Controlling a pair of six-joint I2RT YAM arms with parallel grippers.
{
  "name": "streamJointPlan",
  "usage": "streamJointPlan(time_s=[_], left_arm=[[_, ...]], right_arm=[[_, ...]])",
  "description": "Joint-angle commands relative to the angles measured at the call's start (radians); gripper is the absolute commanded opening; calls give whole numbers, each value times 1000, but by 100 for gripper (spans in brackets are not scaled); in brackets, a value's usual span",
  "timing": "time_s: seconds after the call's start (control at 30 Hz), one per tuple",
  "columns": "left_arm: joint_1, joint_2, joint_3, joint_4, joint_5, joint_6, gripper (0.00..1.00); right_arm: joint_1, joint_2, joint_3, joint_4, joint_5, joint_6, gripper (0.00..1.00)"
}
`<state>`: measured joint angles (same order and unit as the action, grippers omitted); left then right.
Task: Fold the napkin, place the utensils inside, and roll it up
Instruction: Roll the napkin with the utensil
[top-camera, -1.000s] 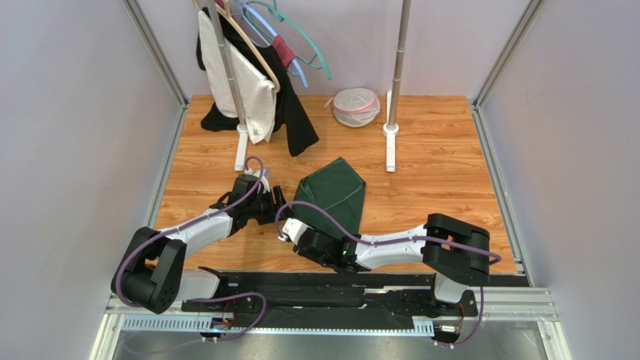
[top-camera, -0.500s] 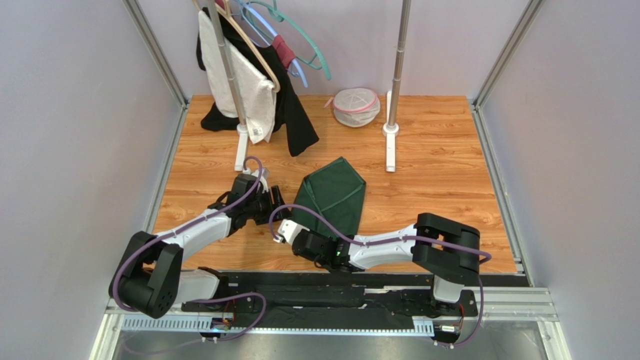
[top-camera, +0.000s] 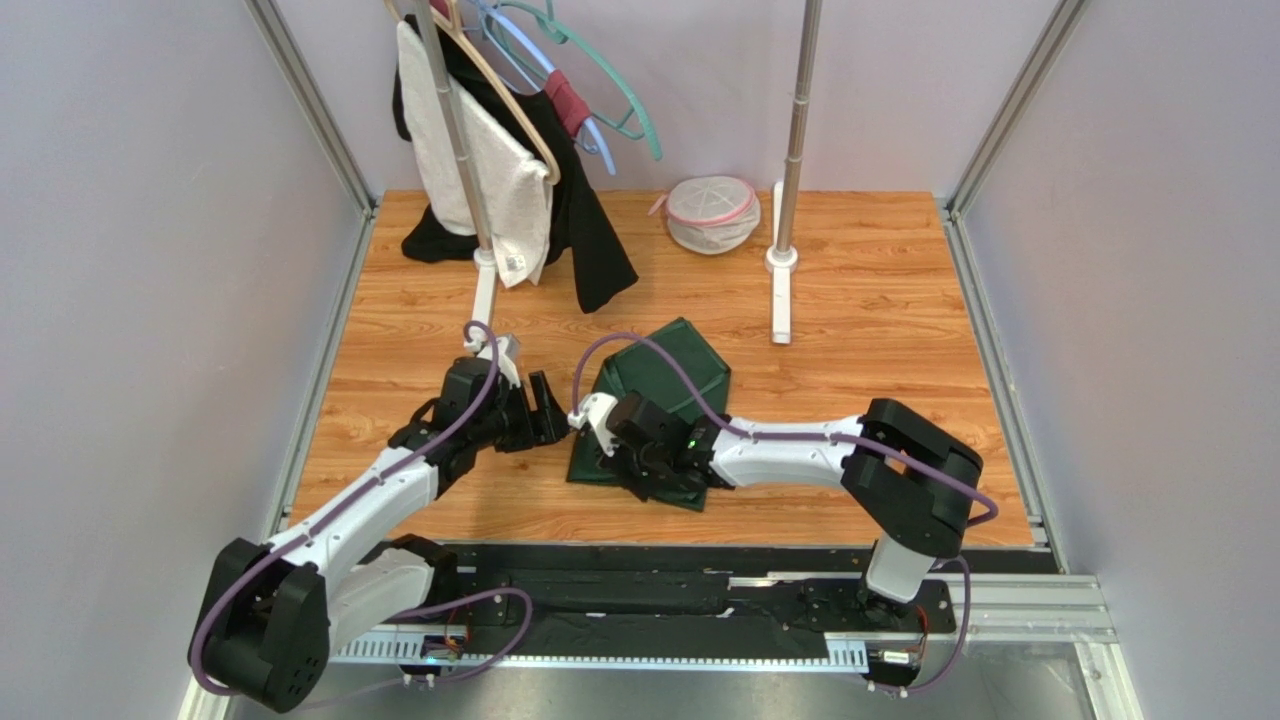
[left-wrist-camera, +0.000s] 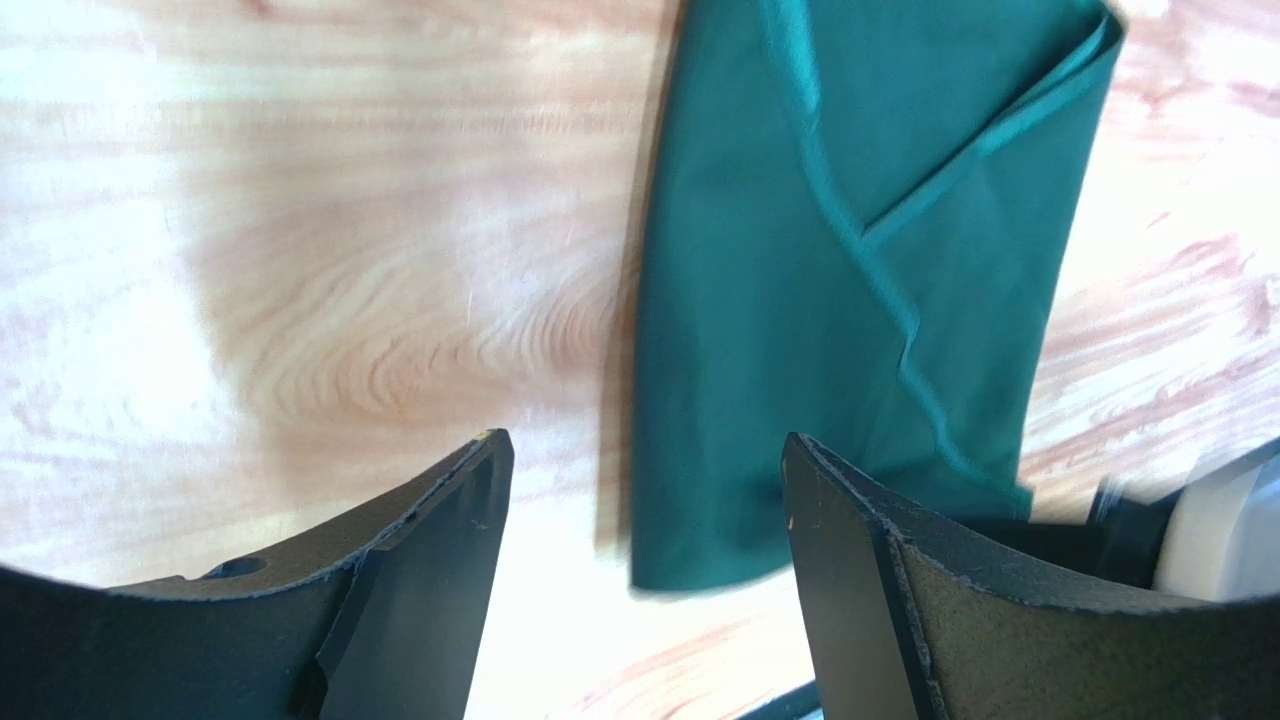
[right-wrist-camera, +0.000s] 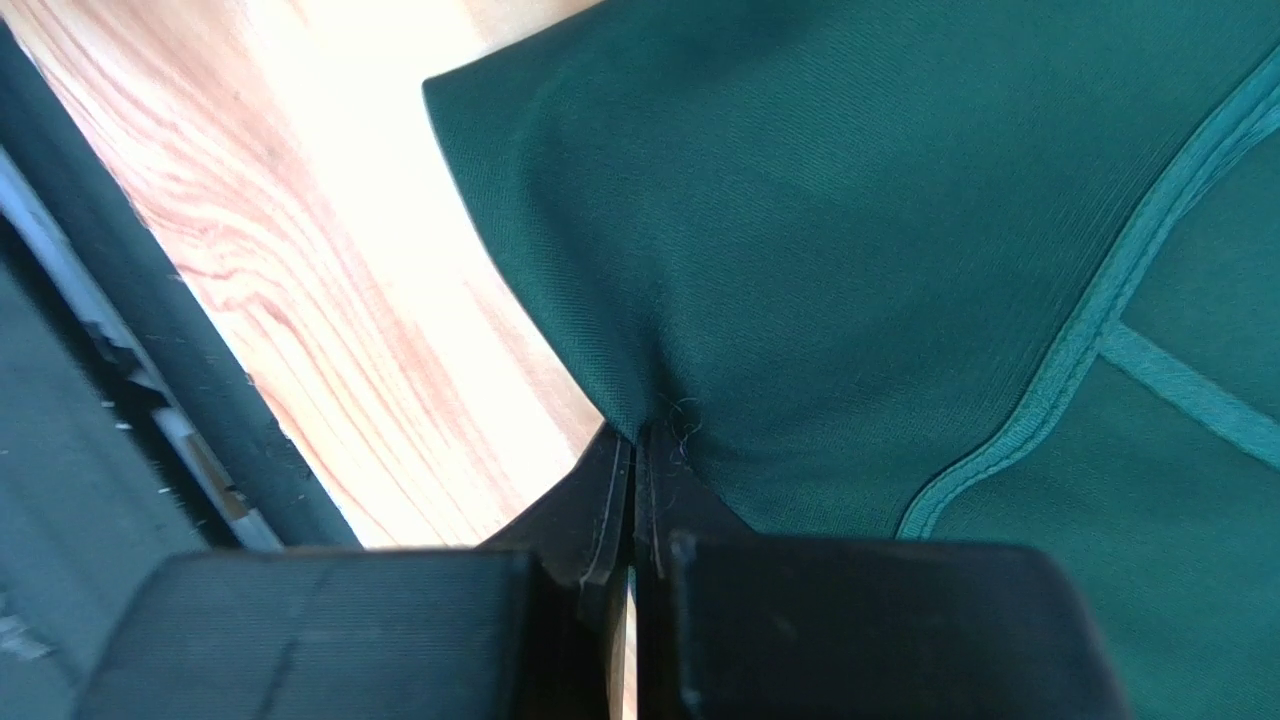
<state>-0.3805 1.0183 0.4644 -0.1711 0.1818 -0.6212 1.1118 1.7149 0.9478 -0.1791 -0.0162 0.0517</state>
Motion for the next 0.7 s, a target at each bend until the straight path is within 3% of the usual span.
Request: streamJointPlan(time_s=[0.0, 0.23, 0.57, 0.67], left_arm=[[-3, -37, -29, -48, 30, 0, 76], [-5, -47, -87, 8, 130, -92, 78], [-5, 118, -136, 246, 189, -219, 82], [-5, 158, -136, 285, 205, -233, 77]], right_arm=[[-107, -2, 54, -10, -252, 69, 0], [-220, 93, 98, 9, -474, 112, 0], [-248, 132, 98, 33, -484, 116, 0], [-250, 135, 95, 35, -482, 112, 0]])
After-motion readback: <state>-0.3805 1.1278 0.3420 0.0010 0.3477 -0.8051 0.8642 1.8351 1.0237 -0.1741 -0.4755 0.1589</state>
